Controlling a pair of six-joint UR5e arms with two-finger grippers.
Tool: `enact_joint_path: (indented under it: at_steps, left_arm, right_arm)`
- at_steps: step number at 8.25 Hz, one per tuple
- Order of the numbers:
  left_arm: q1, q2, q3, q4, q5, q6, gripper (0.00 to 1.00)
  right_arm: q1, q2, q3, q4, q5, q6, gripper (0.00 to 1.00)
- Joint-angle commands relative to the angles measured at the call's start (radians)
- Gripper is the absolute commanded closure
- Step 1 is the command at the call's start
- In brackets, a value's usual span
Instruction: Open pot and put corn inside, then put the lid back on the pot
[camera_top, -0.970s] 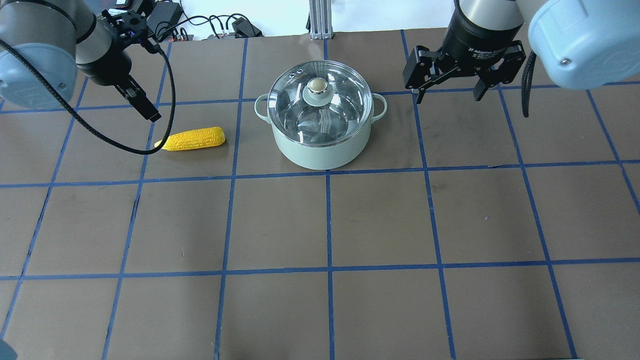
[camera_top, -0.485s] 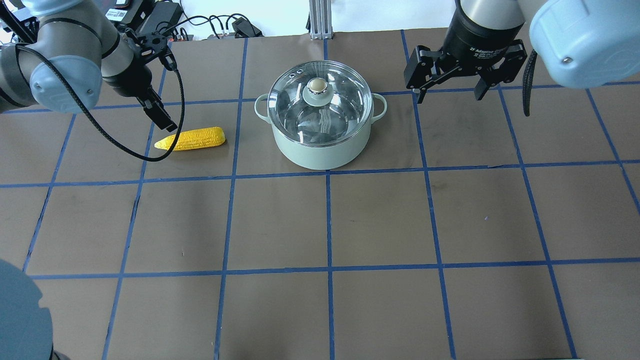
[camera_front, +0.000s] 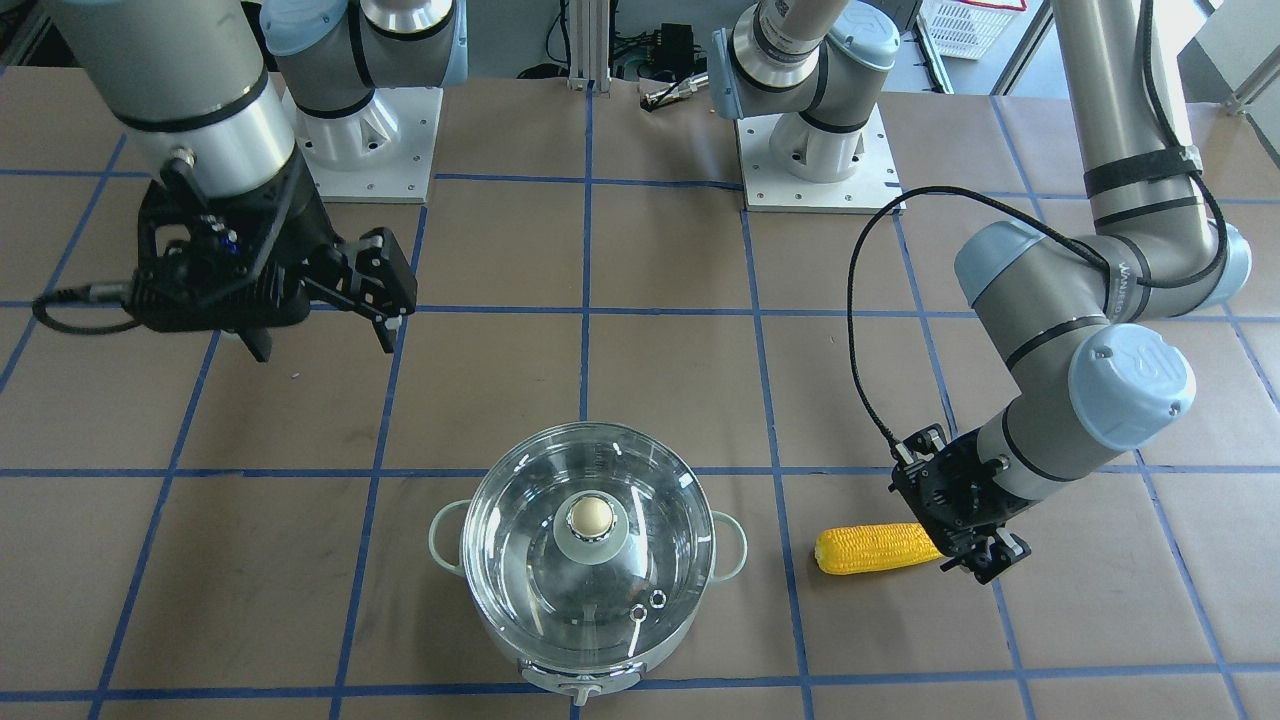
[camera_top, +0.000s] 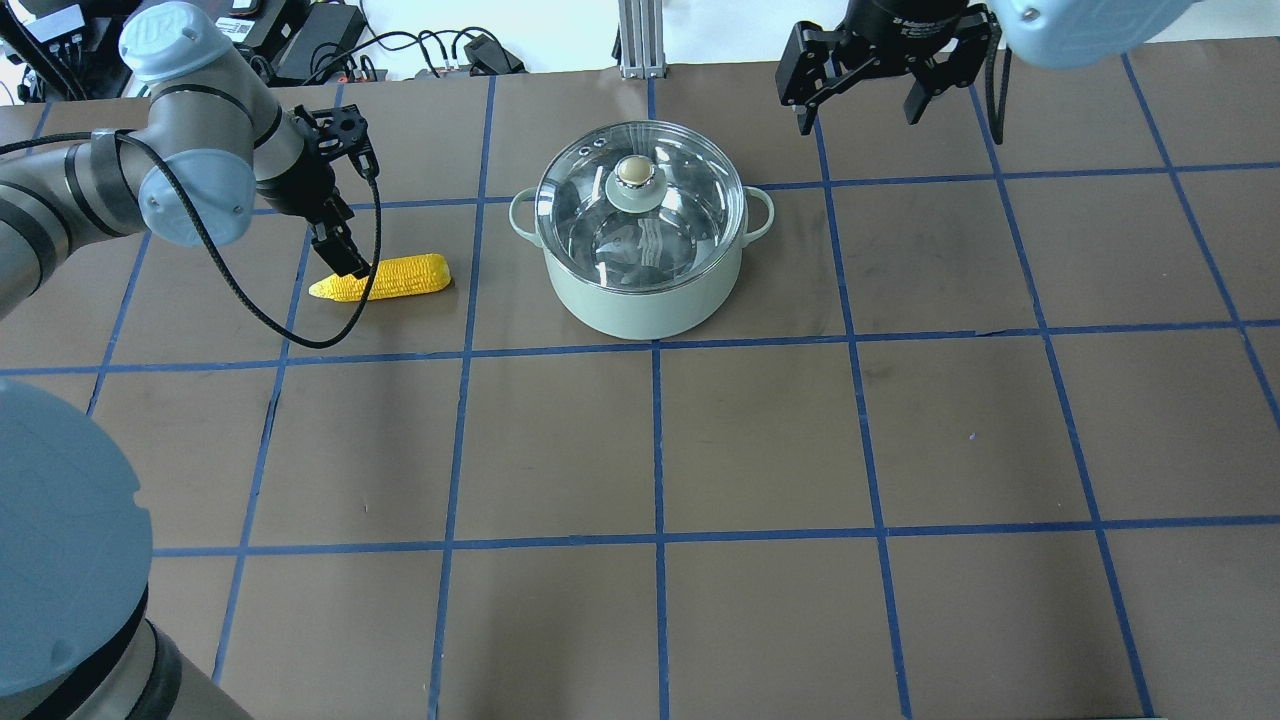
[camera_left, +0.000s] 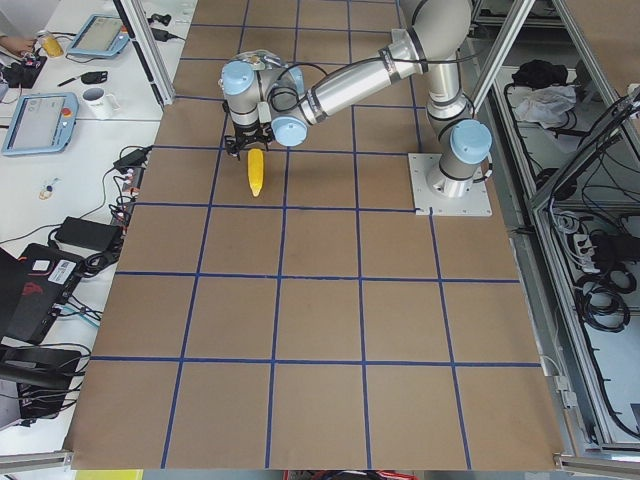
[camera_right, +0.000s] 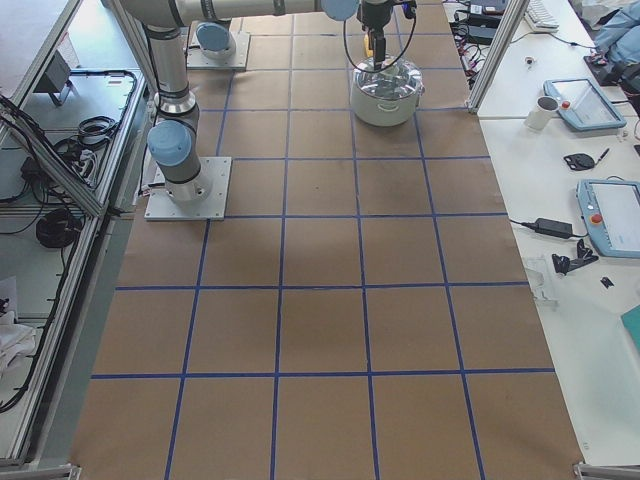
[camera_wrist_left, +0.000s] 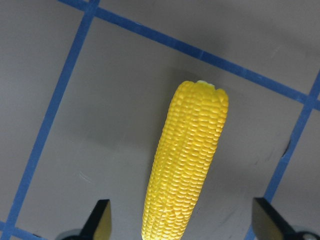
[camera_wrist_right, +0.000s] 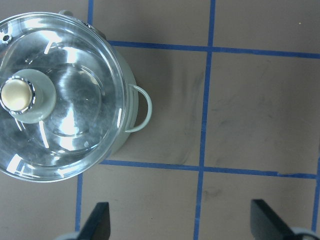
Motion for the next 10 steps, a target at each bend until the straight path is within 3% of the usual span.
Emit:
enact_joint_path:
  at_steps: [1, 4, 10]
  left_arm:
    - [-0.001, -0.045, 0.0, 0.021, 0.001, 0.096, 0.0]
    - [0.001, -0.077, -0.002, 0.021, 0.004, 0.123, 0.0]
    - [0.001, -0.103, -0.002, 0.021, 0.006, 0.125, 0.0]
  right_arm:
    - [0.088, 0.131, -0.033, -0.112, 0.004, 0.14, 0.0]
    - [0.207, 0.27, -0.047, -0.32, 0.004, 0.334, 0.0]
    - [0.234, 0.332, -0.051, -0.417, 0.0, 0.331, 0.0]
